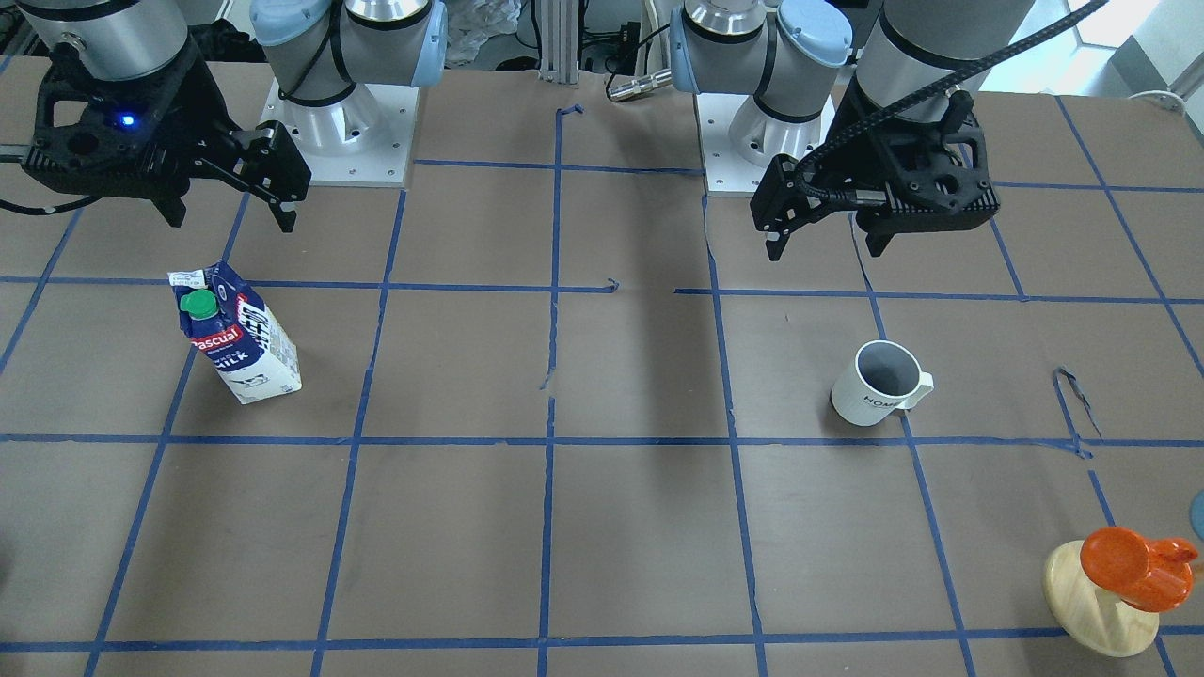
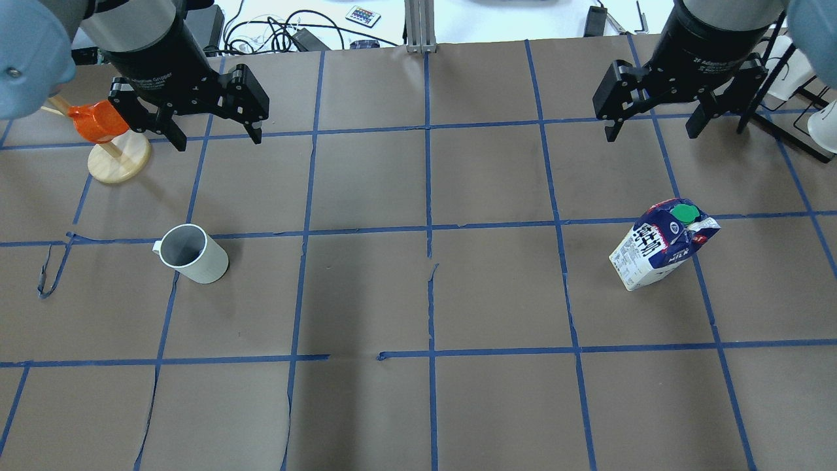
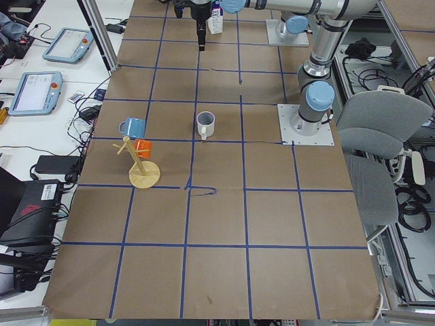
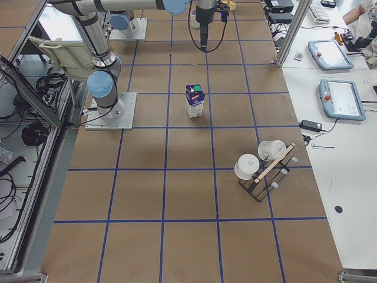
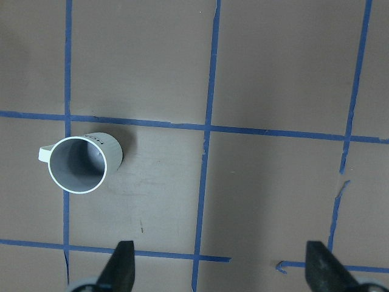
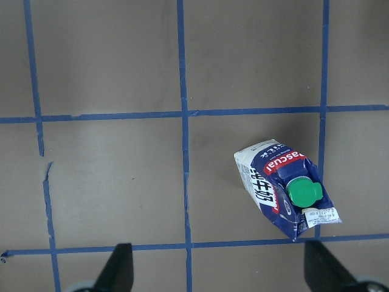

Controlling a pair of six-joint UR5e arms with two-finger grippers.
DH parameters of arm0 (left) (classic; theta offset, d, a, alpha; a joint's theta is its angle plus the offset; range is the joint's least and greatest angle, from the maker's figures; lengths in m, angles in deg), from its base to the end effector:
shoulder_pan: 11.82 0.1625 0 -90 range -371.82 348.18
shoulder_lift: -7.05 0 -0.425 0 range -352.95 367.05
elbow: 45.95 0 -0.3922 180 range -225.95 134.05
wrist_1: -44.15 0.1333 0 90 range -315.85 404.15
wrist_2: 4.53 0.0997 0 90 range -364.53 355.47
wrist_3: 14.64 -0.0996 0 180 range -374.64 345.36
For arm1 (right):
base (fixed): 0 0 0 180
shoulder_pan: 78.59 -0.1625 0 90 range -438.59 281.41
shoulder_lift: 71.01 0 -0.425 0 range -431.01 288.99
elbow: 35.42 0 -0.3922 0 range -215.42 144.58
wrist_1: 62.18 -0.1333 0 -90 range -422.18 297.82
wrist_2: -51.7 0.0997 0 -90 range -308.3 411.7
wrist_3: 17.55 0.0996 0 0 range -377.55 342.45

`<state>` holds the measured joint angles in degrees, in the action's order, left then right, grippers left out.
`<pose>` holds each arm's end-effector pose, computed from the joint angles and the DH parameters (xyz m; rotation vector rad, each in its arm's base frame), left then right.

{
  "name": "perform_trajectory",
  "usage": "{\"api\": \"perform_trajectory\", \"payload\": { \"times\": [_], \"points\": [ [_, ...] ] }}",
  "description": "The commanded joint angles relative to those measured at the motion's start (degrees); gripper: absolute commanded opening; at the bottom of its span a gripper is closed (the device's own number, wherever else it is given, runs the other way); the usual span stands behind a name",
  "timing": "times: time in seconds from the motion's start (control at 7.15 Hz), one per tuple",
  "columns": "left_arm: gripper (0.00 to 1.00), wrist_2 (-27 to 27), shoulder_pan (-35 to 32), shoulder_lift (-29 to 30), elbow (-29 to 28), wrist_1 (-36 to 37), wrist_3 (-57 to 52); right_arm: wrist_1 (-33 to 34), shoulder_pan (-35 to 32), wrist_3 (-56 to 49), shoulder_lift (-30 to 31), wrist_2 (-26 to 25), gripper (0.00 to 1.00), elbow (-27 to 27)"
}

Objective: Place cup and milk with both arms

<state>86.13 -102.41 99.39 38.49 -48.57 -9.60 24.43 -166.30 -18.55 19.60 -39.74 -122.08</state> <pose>-0.1374 -0.5081 0.5105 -0.1216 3.1281 -0.0145 0.1112 -0.4922 0.5159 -0.0353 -3.1160 0.0141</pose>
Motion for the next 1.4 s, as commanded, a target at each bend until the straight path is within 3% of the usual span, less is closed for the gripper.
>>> {"api": "perform_trajectory", "payload": {
  "times": [0.0, 1.26],
  "points": [
    [1.00, 0.0, 0.1, -0.1, 0.1, 0.0, 0.0, 0.7, 0.0, -0.1, 0.0, -0.1, 1.00, 0.1],
    [1.00, 0.1, 0.2, -0.4, 0.8, -0.2, -0.3, 1.6, 0.0, -0.1, 0.0, -0.1, 1.00, 0.0]
  ]
}}
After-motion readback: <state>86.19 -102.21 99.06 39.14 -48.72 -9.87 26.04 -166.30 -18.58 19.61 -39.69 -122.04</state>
